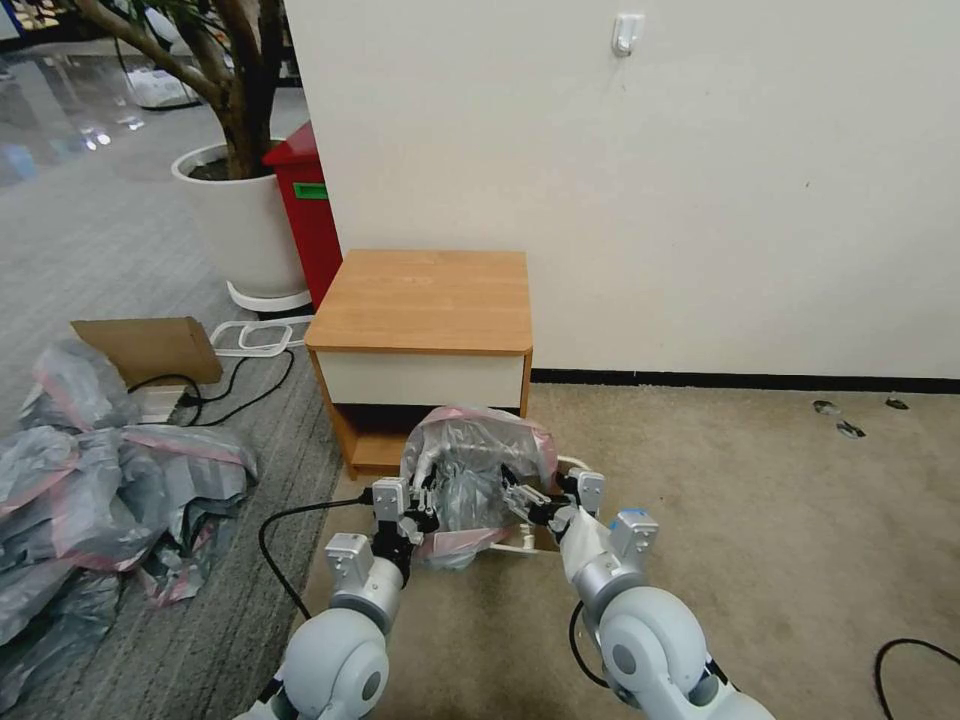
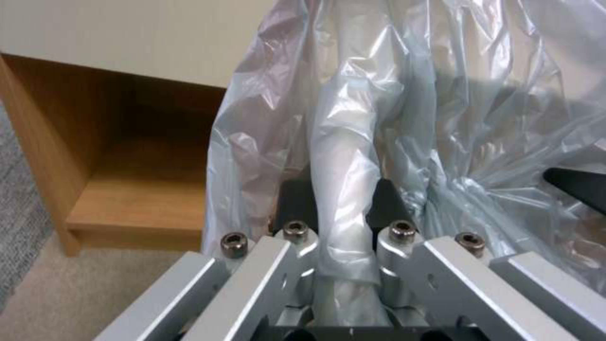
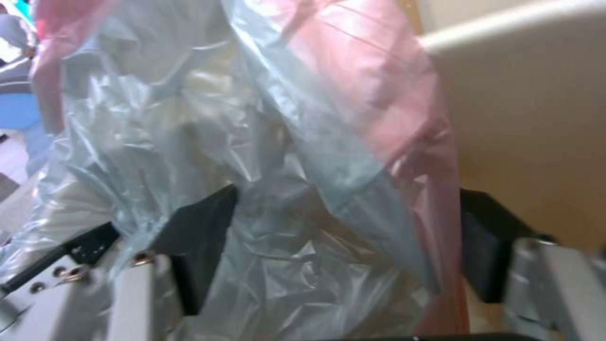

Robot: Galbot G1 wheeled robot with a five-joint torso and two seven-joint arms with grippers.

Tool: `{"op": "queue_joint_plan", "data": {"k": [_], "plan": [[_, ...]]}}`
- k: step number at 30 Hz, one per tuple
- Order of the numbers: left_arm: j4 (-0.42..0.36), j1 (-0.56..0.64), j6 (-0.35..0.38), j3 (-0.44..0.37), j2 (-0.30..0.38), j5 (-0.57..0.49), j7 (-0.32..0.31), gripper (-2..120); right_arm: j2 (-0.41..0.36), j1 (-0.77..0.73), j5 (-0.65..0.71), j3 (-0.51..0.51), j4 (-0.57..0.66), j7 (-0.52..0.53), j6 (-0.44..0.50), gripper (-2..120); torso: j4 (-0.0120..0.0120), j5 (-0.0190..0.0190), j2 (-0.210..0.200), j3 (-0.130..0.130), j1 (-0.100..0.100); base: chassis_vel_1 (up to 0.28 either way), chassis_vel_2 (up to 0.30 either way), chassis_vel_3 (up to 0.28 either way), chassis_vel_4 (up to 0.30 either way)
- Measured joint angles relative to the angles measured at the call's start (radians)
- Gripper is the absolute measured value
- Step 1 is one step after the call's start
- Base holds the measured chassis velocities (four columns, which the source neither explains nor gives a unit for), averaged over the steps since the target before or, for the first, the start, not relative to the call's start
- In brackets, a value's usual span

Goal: Pick up the garbage bag from the table and place it over the trash can.

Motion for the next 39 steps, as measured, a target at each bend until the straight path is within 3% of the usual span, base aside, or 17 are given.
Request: {"op": "queue_joint_plan", "data": {"k": [3, 5, 8, 13, 15, 20, 29, 39], "plan": [[0.000, -0.004, 0.005, -0.004, 0.000, -0.019, -0.002, 7, 0.001, -0.003, -0.022, -0.003, 0.001, -0.010, 0.016, 57, 0.0000, 0.0000, 0.000, 0.000, 0.000, 0.000, 0.000, 0.000, 0.000], [0.000, -0.006, 0.010, -0.006, -0.001, -0.028, -0.005, 7, 0.000, -0.005, -0.028, -0.004, 0.004, -0.011, 0.018, 55, 0.0000, 0.0000, 0.000, 0.000, 0.000, 0.000, 0.000, 0.000, 0.000], [0.001, -0.012, 0.026, -0.010, -0.004, -0.049, -0.013, 7, -0.004, -0.011, -0.053, -0.004, 0.015, -0.018, 0.030, 39, 0.0000, 0.0000, 0.000, 0.000, 0.000, 0.000, 0.000, 0.000, 0.000], [0.007, -0.015, 0.035, -0.009, -0.009, -0.056, -0.018, 7, -0.008, -0.016, -0.079, -0.003, 0.019, -0.034, 0.043, 29, 0.0000, 0.0001, 0.000, 0.000, 0.000, 0.000, 0.000, 0.000, 0.000], [0.012, -0.016, 0.038, -0.008, -0.012, -0.056, -0.019, 7, -0.016, -0.021, -0.093, 0.002, 0.030, -0.040, 0.054, 16, 0.0000, 0.0001, 0.000, 0.000, 0.000, 0.000, 0.000, 0.000, 0.000], [0.018, -0.014, 0.045, -0.006, -0.014, -0.056, -0.020, 7, -0.032, -0.031, -0.096, 0.027, 0.052, -0.083, 0.070, 0, 0.0000, 0.0000, 0.000, 0.000, 0.000, 0.000, 0.000, 0.000, 0.000], [0.021, -0.007, 0.063, -0.004, -0.016, -0.055, -0.020, 7, -0.076, 0.011, 0.009, 0.084, 0.117, -0.104, 0.043, 0, 0.0000, 0.0001, 0.000, 0.000, 0.000, 0.000, 0.000, 0.000, 0.000], [0.002, 0.026, 0.064, -0.002, -0.023, -0.050, -0.002, 7, -0.175, 0.224, 0.196, 0.104, 0.043, 0.112, -0.202, 0, 0.0001, 0.0000, 0.000, 0.000, 0.000, 0.000, 0.000, 0.000, 0.000]]}}
